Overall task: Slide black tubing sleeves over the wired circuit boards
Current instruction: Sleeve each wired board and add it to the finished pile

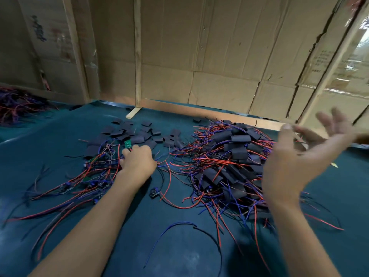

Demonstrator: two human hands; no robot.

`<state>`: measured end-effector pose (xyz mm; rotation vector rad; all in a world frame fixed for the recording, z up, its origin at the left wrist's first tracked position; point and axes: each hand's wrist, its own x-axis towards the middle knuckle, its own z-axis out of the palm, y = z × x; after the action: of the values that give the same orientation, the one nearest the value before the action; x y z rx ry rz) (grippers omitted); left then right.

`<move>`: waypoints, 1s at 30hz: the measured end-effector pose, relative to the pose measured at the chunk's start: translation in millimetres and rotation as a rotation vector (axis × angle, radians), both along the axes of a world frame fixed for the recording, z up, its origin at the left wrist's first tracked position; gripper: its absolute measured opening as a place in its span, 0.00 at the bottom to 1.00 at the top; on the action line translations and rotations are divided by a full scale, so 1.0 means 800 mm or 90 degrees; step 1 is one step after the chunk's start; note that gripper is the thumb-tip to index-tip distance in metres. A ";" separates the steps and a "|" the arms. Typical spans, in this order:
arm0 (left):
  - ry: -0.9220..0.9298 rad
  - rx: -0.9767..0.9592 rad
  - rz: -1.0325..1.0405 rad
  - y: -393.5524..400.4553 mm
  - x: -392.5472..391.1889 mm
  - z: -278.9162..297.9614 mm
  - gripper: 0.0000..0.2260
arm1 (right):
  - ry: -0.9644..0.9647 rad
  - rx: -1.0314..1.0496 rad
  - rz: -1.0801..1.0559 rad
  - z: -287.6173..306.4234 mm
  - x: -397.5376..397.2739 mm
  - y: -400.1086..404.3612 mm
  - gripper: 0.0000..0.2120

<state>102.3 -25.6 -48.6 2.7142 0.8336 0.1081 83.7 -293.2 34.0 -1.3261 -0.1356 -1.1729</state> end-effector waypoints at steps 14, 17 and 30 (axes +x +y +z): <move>-0.479 -0.290 -0.334 -0.097 -0.099 0.019 0.17 | 0.358 -0.010 0.663 -0.114 -0.018 0.074 0.20; -0.433 -0.375 -0.407 -0.091 -0.109 0.016 0.24 | 0.381 0.079 0.675 -0.112 -0.011 0.059 0.23; 0.126 0.042 -0.198 0.070 -0.070 0.048 0.08 | 0.398 0.019 0.628 -0.131 -0.028 0.086 0.15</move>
<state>46.1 30.1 -10.6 2.9131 0.4534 -0.2058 61.6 -224.7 -70.9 -1.2863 -0.2712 0.0787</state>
